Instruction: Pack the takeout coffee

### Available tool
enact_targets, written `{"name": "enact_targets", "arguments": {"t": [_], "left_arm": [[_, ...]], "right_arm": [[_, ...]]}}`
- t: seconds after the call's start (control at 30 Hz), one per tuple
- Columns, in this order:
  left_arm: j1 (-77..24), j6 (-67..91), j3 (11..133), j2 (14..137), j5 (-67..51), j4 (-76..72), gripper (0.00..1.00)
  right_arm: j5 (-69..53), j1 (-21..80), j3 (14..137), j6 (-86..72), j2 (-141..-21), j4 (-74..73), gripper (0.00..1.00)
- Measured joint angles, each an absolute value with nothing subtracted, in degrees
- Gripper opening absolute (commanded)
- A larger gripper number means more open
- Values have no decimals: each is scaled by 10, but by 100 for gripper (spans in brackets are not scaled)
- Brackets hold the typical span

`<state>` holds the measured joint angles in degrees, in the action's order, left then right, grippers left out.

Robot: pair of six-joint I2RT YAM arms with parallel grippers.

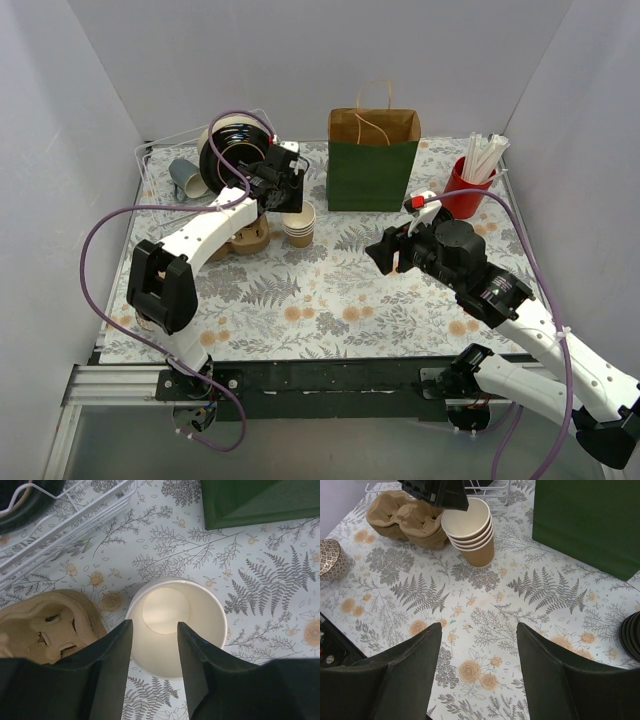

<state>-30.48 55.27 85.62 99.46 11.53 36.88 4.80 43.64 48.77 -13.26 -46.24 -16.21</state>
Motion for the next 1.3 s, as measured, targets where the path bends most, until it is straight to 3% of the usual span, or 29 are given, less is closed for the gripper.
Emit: {"name": "enact_targets", "arguments": {"t": [0.57, 0.8, 1.03, 1.17, 1.3], "left_arm": [[-305, 555, 863, 990, 173, 378, 34], [-305, 559, 859, 1004, 175, 382, 22], [-305, 560, 859, 1011, 174, 382, 22], [-305, 565, 859, 1018, 173, 385, 1], [-305, 568, 861, 1023, 172, 383, 0]], "right_arm": [[41, 436, 479, -132, -461, -159, 69], [41, 436, 479, -132, -457, -161, 69], [41, 436, 479, -131, -457, -161, 69], [41, 436, 479, -131, -457, -161, 69], [41, 436, 479, -130, -457, -161, 68]]}}
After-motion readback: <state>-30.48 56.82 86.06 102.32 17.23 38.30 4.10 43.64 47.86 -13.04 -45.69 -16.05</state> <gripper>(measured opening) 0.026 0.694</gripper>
